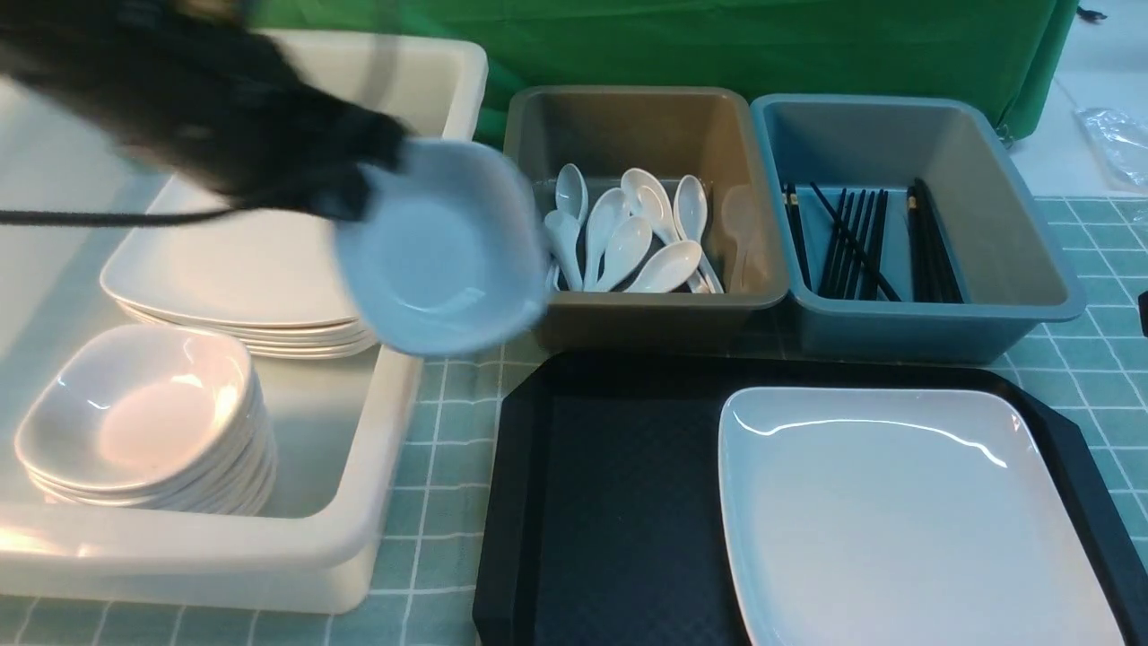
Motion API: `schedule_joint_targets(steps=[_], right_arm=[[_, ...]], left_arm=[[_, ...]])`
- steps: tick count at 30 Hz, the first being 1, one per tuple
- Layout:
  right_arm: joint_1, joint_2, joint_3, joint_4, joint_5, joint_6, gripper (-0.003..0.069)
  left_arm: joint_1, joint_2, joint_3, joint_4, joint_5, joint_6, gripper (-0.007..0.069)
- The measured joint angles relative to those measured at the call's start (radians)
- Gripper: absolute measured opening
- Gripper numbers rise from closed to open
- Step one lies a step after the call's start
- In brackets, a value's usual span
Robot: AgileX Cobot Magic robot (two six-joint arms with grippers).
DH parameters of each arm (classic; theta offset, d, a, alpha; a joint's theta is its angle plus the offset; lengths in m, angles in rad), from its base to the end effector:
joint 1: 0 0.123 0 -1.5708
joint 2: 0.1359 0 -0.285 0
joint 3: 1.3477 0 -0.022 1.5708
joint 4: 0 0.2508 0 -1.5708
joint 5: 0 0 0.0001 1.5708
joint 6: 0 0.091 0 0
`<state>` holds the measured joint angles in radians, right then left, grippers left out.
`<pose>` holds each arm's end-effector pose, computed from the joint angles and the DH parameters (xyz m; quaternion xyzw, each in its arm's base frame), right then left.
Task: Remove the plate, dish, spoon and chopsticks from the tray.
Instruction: Use the left arm to put the small plate into the large storage box on the left
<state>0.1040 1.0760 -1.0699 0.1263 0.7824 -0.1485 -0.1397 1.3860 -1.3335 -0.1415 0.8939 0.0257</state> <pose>0.2155 0.0306 0.3738 -0.0923 0.9007 0.0498 0.4216 0.2910 -0.0510 0.3701 0.0550 0.9337 -0.0868 0.3431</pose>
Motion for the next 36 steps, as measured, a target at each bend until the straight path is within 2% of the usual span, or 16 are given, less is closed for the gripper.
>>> schedule_joint_targets(steps=[2, 3, 4, 8, 13, 18, 21, 25, 27, 30, 32, 34, 36], right_arm=[[0.0, 0.0, 0.0, 0.0, 0.0, 0.0, 0.0165], [0.0, 0.0, 0.0, 0.0, 0.0, 0.0, 0.0166], [0.0, 0.0, 0.0, 0.0, -0.001, 0.0, 0.0168], [0.0, 0.0, 0.0, 0.0, -0.003, 0.0, 0.0171], [0.0, 0.0, 0.0, 0.009, -0.018, 0.0, 0.0176], [0.0, 0.0, 0.0, 0.039, -0.029, -0.001, 0.0178], [0.0, 0.0, 0.0, 0.05, -0.029, -0.004, 0.0179], [0.027, 0.0, 0.0, 0.052, -0.029, -0.04, 0.0181], [0.081, 0.001, 0.0, 0.053, -0.029, -0.065, 0.0188], [0.21, 0.024, 0.0, 0.062, -0.029, -0.077, 0.0197], [0.33, 0.068, 0.0, 0.051, -0.035, -0.073, 0.0209], [0.433, 0.126, 0.0, 0.011, -0.039, -0.043, 0.0236], [0.487, 0.167, 0.0, -0.039, -0.04, 0.0, 0.0274]], left_arm=[[0.142, -0.073, 0.095, -0.056, -0.049, 0.007, 0.0023], [0.168, -0.086, 0.116, -0.068, -0.06, 0.01, 0.0023], [0.276, -0.137, 0.211, -0.117, -0.124, 0.02, 0.0023], [0.413, -0.187, 0.383, -0.173, -0.213, 0.022, 0.0023], [0.452, -0.19, 0.541, -0.195, -0.289, 0.023, 0.003], [0.452, -0.191, 0.565, -0.164, -0.321, 0.023, 0.0074], [0.452, -0.191, 0.568, -0.128, -0.314, 0.022, 0.0148], [0.452, -0.193, 0.565, -0.075, -0.284, 0.019, 0.0339], [0.452, -0.203, 0.536, -0.044, -0.235, 0.019, 0.0421], [0.452, -0.239, 0.462, 0.007, -0.162, 0.019, 0.0482], [0.452, -0.284, 0.41, 0.017, -0.121, 0.019, 0.0475], [0.452, -0.329, 0.38, -0.019, -0.097, 0.046, 0.0423], [0.452, -0.353, 0.373, -0.064, -0.083, 0.092, 0.0366]])
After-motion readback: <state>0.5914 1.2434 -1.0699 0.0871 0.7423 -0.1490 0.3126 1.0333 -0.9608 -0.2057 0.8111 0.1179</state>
